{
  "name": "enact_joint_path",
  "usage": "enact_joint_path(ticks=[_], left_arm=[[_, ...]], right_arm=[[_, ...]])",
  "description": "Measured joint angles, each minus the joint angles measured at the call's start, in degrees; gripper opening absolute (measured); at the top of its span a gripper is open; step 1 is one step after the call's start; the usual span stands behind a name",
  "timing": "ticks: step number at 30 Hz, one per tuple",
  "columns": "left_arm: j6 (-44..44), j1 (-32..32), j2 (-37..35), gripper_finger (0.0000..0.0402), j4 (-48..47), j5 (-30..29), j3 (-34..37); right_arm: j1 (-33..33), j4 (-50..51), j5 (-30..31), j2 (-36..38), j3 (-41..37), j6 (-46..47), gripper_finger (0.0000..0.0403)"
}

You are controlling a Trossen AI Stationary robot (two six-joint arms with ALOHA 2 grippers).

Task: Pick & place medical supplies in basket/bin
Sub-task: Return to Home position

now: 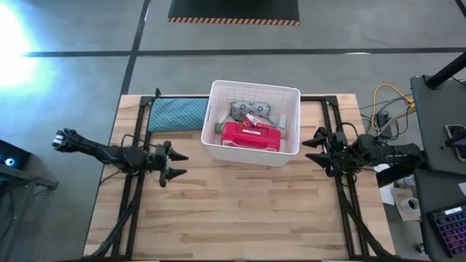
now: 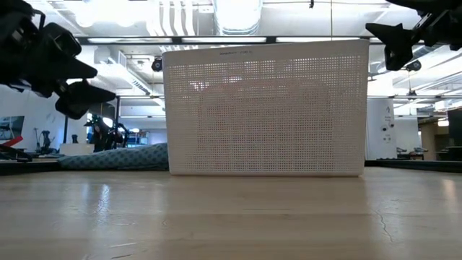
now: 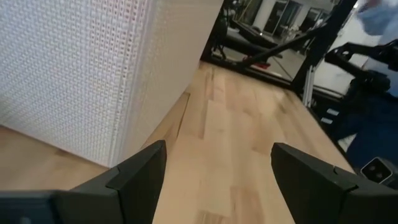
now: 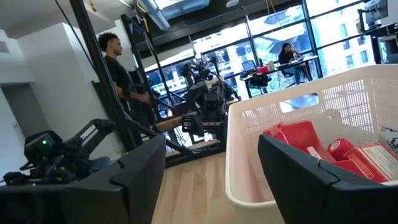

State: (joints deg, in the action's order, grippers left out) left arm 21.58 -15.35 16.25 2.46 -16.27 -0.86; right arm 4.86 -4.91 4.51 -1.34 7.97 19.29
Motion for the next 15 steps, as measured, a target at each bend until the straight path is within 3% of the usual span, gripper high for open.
enact_joint_path(ticks=[15], left_arm=[[-0.01,0.0,4.51,0.0269,-0.04,0.0,0.02]], right_arm=[[0.0,-0.02,0.0,0.0,0.02,0.0,0.0246]])
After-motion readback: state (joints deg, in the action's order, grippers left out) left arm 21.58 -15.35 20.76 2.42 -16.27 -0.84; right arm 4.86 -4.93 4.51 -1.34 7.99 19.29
